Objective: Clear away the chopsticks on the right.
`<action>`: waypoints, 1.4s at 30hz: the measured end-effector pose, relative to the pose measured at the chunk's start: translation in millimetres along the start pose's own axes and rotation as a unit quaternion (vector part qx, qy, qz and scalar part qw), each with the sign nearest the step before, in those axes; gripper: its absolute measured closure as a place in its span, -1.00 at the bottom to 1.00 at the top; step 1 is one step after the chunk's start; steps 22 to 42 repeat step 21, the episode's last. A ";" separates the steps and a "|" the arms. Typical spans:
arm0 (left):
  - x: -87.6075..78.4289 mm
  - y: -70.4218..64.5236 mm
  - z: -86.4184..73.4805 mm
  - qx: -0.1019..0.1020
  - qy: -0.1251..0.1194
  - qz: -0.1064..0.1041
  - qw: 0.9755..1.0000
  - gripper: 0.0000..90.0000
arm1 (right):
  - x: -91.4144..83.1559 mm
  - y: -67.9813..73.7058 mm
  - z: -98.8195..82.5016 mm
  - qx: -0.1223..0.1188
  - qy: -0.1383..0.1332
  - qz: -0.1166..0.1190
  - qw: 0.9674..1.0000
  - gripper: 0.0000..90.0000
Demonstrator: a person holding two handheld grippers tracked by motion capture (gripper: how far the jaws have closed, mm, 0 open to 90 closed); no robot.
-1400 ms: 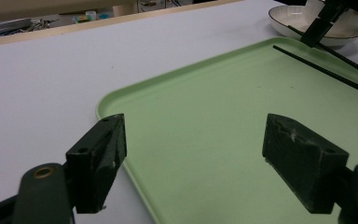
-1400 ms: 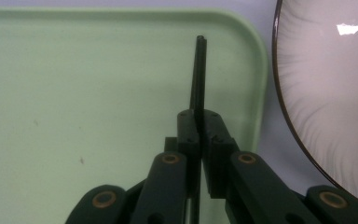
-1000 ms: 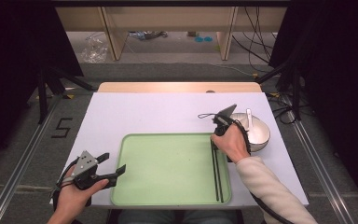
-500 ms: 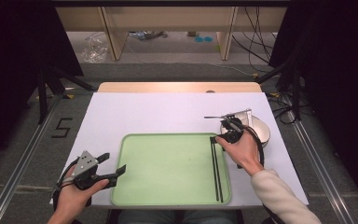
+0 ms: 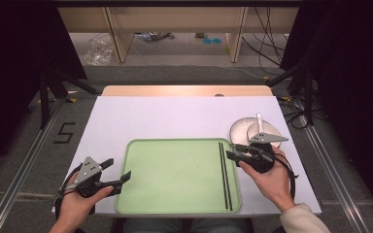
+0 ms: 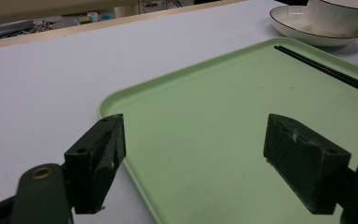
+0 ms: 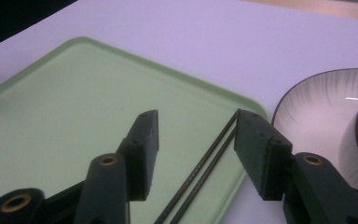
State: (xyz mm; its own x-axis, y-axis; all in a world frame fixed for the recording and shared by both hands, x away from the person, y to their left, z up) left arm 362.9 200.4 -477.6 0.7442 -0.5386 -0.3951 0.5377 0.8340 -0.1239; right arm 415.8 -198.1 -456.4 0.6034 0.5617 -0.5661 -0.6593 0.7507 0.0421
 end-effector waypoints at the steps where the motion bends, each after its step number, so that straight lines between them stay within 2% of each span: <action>1: -0.1 0.1 0.0 0.000 0.000 0.000 1.000 -0.54 | -1.9 2.1 -2.2 0.000 -0.003 0.004 1.000 0.11; 3: -0.5 -0.6 -0.5 -0.008 0.001 0.001 1.000 -0.54 | -5.2 3.6 -8.1 -0.013 -0.004 0.000 1.000 0.06; 9: -1.6 0.9 0.3 0.004 0.000 0.000 1.000 -0.55 | -17.4 11.0 -18.4 -0.032 -0.007 -0.002 0.999 -0.09; 11: -0.9 1.4 0.8 0.007 -0.004 -0.002 1.000 -0.55 | -21.4 11.7 -19.7 -0.037 -0.015 -0.010 0.999 -0.12; 14: -1.5 0.8 -0.2 -0.001 0.000 0.000 1.000 -0.55 | -27.1 13.3 -24.7 -0.038 -0.009 -0.015 0.999 -0.13; 15: -1.4 0.7 -0.2 -0.001 0.001 0.000 1.000 -0.55 | -27.0 11.6 -25.1 -0.047 -0.011 -0.019 0.999 -0.13; 16: -1.1 -0.2 -0.5 -0.005 0.001 -0.001 1.000 -0.55 | -26.5 11.5 -25.7 -0.047 -0.015 -0.020 0.999 -0.12; 17: -0.8 0.2 -0.2 0.001 0.001 -0.002 1.000 -0.55 | -27.3 10.5 -26.1 -0.048 -0.013 -0.024 0.998 -0.13; 20: -0.4 -0.2 -0.4 -0.002 0.002 -0.002 1.000 -0.55 | -24.9 8.2 -27.5 -0.050 -0.010 -0.024 0.998 -0.15; 21: -0.3 0.9 -0.2 0.004 0.003 -0.002 1.000 -0.55 | -23.8 9.2 -29.8 -0.045 0.001 -0.017 0.999 -0.15; 42: -0.3 0.9 -0.2 0.004 0.003 -0.002 1.000 -0.55 | -23.8 9.2 -29.8 -0.045 0.001 -0.017 0.999 -0.15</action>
Point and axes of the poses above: each handheld gripper's, and its own axes: x roughly forward along the jaws, z roughly out of its top, y roughly to its left, the point moved 7 cm from there along x, roughly forward along the jaws, and after that the axes turned 6 degrees about -x, right-handed, at the moved point
